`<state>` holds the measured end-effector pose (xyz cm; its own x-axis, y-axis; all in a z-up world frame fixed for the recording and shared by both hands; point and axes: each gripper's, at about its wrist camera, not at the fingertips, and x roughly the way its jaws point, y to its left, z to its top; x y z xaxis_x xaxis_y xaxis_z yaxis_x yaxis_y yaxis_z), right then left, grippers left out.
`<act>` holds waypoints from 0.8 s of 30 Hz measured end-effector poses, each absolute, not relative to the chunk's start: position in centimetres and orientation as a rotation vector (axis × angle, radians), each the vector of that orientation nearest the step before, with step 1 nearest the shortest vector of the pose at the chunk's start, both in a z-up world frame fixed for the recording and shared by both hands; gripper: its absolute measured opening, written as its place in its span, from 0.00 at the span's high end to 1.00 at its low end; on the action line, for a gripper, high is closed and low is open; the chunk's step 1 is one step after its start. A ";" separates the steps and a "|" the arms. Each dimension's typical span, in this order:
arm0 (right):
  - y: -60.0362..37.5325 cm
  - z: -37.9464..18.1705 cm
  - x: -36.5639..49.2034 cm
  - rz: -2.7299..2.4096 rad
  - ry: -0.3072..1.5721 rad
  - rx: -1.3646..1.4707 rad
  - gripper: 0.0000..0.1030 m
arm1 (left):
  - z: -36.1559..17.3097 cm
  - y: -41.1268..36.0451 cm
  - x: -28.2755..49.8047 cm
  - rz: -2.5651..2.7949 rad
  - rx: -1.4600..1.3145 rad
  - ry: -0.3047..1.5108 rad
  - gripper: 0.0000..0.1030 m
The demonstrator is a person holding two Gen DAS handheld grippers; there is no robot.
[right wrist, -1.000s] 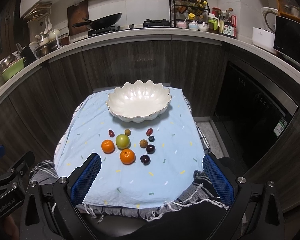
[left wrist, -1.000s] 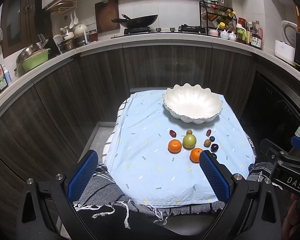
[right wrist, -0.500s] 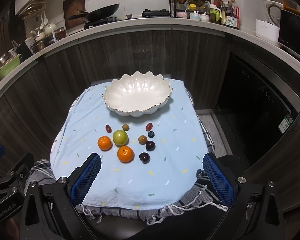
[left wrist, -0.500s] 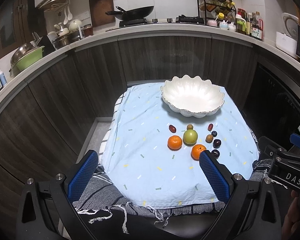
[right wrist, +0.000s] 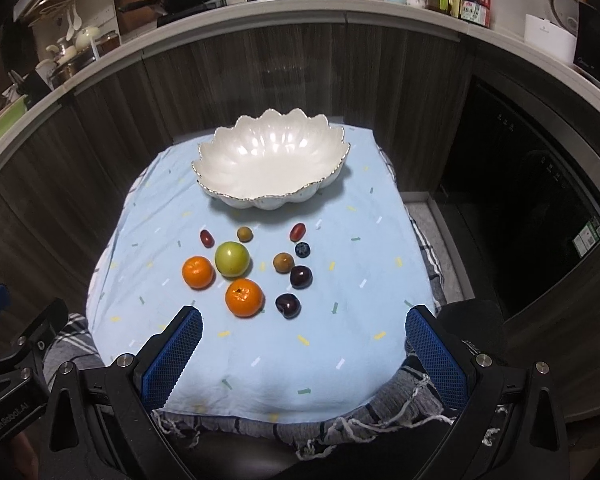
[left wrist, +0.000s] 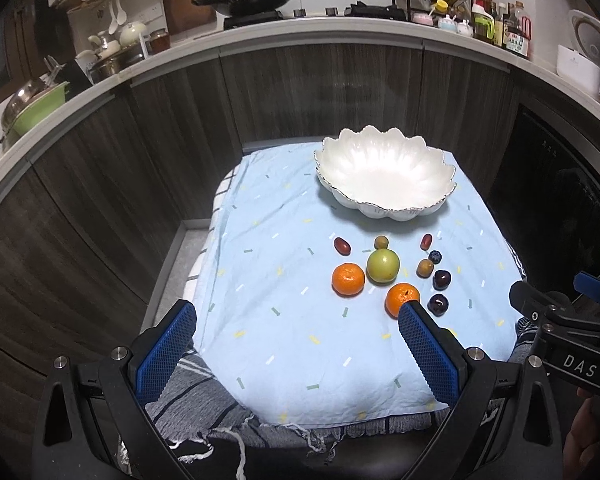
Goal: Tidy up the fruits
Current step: 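Move both tools forward toward the fruits in front of the bowl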
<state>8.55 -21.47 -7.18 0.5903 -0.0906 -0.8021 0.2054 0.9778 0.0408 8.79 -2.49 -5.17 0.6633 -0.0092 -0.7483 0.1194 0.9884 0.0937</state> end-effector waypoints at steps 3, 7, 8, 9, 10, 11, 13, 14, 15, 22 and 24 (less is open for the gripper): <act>-21.6 -7.9 9.6 -0.169 0.941 0.131 0.00 | -5.9 -2.7 9.9 -0.080 0.137 0.861 0.00; -21.8 -9.0 10.8 -0.171 0.963 0.127 0.00 | -7.2 -3.0 11.3 -0.098 0.132 0.898 0.00; -21.9 -9.3 11.1 -0.171 0.969 0.126 0.00 | -7.6 -3.1 11.6 -0.101 0.134 0.908 0.00; -21.9 -9.6 11.4 -0.173 0.974 0.124 0.00 | -7.9 -3.2 11.9 -0.105 0.135 0.914 0.00; -21.9 -9.9 11.7 -0.175 0.979 0.119 0.00 | -8.3 -3.2 12.2 -0.108 0.138 0.921 0.00; -21.9 -10.2 12.0 -0.178 0.984 0.115 0.00 | -8.5 -3.3 12.5 -0.107 0.143 0.924 0.00; -22.0 -10.7 12.4 -0.180 0.994 0.108 0.00 | -9.1 -3.3 13.0 -0.104 0.150 0.933 0.00; -22.0 -11.0 12.7 -0.182 1.000 0.105 0.00 | -9.4 -3.3 13.2 -0.101 0.153 0.937 0.00; -22.0 -11.3 12.9 -0.183 1.005 0.102 0.00 | -9.6 -3.4 13.4 -0.098 0.155 0.939 0.01; -22.2 -13.1 14.3 -0.192 1.031 0.087 0.00 | -11.2 -3.7 14.9 -0.105 0.171 0.940 0.01; -22.2 -13.6 14.6 -0.194 1.036 0.084 0.00 | -11.8 -3.9 15.4 -0.110 0.170 0.944 0.01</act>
<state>14.58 -22.18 -13.60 0.4943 -0.1201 -0.8610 0.1993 0.9797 -0.0222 15.40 -3.87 -11.76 0.5825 -0.0194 -0.8126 0.1676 0.9811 0.0967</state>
